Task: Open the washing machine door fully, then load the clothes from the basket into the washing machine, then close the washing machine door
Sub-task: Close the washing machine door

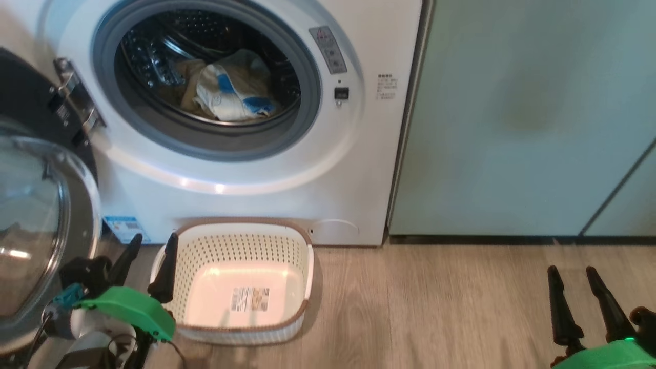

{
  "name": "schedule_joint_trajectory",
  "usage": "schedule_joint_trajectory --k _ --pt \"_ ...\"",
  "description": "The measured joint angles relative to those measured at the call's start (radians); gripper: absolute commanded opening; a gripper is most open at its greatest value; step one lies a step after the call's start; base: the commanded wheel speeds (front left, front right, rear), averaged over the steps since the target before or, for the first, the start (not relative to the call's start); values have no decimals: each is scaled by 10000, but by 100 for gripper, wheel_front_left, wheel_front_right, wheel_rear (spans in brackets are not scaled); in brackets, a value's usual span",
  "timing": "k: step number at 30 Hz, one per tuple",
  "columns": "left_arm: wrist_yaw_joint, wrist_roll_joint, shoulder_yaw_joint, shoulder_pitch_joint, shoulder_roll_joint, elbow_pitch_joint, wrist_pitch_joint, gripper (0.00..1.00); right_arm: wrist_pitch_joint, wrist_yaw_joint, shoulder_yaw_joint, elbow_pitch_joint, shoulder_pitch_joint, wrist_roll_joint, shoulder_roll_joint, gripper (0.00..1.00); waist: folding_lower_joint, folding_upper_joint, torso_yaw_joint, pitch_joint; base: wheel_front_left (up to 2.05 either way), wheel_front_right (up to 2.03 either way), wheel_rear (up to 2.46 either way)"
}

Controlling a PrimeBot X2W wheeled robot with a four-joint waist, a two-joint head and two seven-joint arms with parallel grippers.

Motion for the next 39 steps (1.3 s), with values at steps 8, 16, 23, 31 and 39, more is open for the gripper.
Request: schedule_joint_trajectory --k 8,16,23,31,39 --pt "2 12 54 8 -21 -31 0 100 0 0 0 0 35 0 25 100 -1 0 2 -3 -206 205 1" --pt "0 96 98 35 -88 -50 0 100 0 0 2 15 188 2 36 100 -1 0 -16 -1 -117 117 0" --pt "2 123 353 37 -230 -69 0 100 0 0 -2 8 182 2 38 100 0 0 59 4 -20 20 0" --pt "0 422 493 36 -426 -138 0 100 0 0 -19 -2 182 0 40 100 0 0 366 -8 0 0 0" --pt "0 525 748 22 -539 -217 0 100 0 0 -13 -10 179 2 54 100 0 0 1121 -26 0 0 0"
